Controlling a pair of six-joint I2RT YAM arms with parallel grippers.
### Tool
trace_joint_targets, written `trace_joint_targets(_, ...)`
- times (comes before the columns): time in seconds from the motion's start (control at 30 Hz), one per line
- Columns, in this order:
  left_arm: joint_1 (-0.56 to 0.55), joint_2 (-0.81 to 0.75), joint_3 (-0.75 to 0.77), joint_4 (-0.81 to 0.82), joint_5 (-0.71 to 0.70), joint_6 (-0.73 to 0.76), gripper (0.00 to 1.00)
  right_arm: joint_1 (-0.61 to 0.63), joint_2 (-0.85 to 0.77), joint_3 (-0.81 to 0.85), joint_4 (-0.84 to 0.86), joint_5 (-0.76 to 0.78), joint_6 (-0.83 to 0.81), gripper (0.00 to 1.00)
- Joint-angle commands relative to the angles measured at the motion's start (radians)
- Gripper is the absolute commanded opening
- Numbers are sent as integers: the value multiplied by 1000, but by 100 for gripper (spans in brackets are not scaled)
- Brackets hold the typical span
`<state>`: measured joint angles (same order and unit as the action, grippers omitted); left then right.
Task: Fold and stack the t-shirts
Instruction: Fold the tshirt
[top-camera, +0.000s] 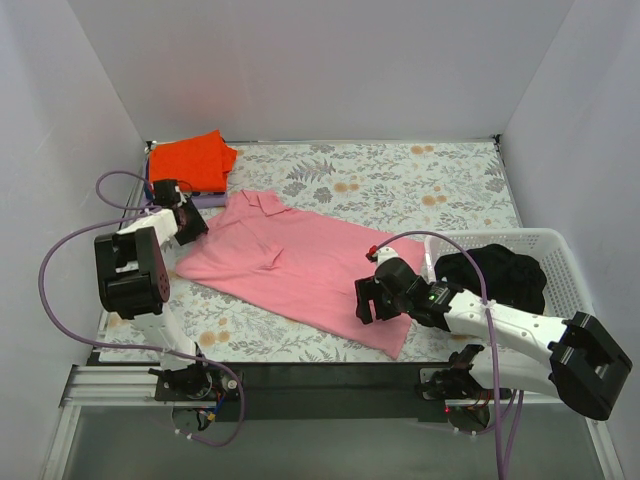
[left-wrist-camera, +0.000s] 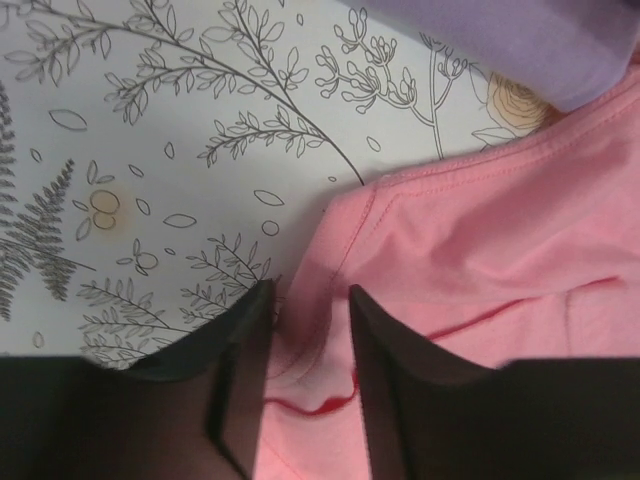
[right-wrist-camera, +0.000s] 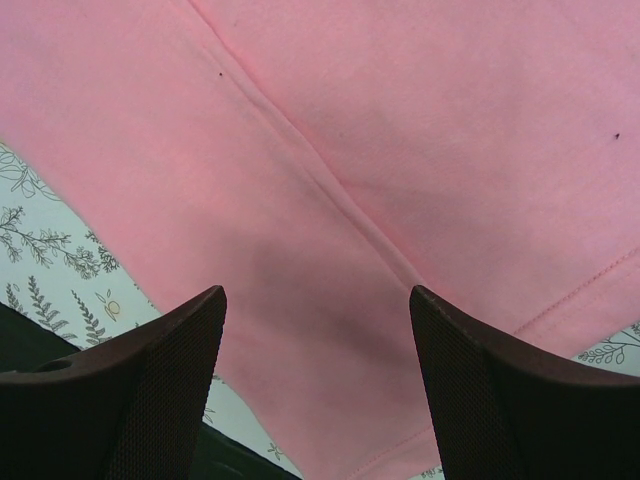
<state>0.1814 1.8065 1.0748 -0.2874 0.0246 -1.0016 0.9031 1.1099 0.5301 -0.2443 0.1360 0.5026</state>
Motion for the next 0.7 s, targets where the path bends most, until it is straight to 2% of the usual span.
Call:
trace_joint_targets(0.0,-2,-67,34,4,-46,4,41,-1,-4,10,-4,8,1,80)
trace_joint_targets(0.03,-3,-97,33,2,-55,0,49,0,-4,14,-7,10,-2,80)
trace_joint_targets(0.13,-25,-170,30,-16,-116,-11,64,11,1,45,-18,17,-13,80)
trace_joint_targets(0.27,-106,-277,19,-30,-248,-22,73,25,10,82,-39,34,-24,80)
trace_joint_targets(0.33,-169,-314,19,-33,-267,-49,75,26,24,97,-39,37,-30,80)
trace_joint_targets(0.5,-296,-299,-25,-7,-169,-179,75,26,94,136,-29,76,-47,81)
trace_joint_targets(0.67,-356,-246,-110,83,-100,-267,75,26,148,162,5,129,-58,81)
